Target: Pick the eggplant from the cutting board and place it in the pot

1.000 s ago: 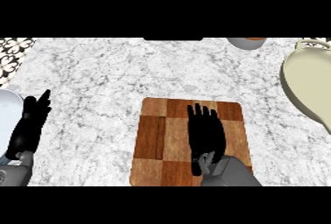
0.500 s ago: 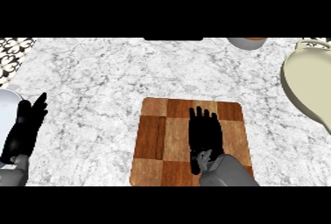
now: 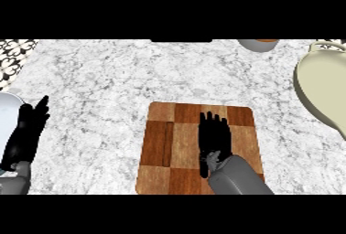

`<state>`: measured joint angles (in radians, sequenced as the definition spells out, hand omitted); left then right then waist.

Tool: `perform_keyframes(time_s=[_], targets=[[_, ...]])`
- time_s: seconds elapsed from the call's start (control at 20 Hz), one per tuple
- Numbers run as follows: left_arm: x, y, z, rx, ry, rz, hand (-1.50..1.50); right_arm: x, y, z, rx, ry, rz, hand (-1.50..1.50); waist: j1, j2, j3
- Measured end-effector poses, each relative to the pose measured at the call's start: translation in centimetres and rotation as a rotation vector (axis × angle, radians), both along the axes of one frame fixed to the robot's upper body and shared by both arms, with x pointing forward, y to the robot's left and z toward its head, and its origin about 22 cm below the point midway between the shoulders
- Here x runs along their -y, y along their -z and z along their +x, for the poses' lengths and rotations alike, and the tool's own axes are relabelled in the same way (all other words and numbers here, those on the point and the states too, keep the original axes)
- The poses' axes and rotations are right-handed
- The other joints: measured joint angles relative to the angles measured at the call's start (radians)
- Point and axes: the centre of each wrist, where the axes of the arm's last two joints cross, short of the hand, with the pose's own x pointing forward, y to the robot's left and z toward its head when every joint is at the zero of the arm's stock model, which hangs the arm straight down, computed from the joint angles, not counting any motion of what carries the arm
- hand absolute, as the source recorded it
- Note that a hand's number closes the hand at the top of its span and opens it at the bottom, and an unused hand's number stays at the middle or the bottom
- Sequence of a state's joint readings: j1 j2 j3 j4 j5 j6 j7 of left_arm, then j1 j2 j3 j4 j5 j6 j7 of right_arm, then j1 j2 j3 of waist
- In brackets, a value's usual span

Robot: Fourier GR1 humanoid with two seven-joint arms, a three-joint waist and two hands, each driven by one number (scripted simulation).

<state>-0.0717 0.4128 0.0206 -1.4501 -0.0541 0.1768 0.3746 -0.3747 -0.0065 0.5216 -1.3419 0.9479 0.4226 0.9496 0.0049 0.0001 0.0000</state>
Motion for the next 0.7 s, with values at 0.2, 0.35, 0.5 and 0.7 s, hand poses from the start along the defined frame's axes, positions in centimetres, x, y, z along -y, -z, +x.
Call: perform_keyframes(time_s=[0.2, 0.35, 0.5, 0.7], targets=[[-0.7, 0.3, 0.3, -0.005, 0.003, -0.008, 0.0, 0.1, 0.3, 0.3, -0.001, 0.01, 0.009, -1.5, -0.001, 0.0, 0.0], [0.0, 0.0, 0.1, -0.005, 0.003, -0.007, 0.0, 0.8, 0.7, 0.4, -0.006, 0.02, 0.011, -1.5, -0.002, 0.0, 0.0], [-0.1, -0.4, 0.5, -0.007, 0.002, -0.003, 0.0, 1.1, 1.4, 0.5, -0.006, 0.026, 0.025, 1.5, -0.002, -0.004, -0.002], [0.3, 0.0, 0.7, -0.005, 0.003, -0.007, 0.0, 1.1, 1.6, 0.7, 0.05, -0.003, 0.014, 1.5, -0.004, -0.008, -0.005]])
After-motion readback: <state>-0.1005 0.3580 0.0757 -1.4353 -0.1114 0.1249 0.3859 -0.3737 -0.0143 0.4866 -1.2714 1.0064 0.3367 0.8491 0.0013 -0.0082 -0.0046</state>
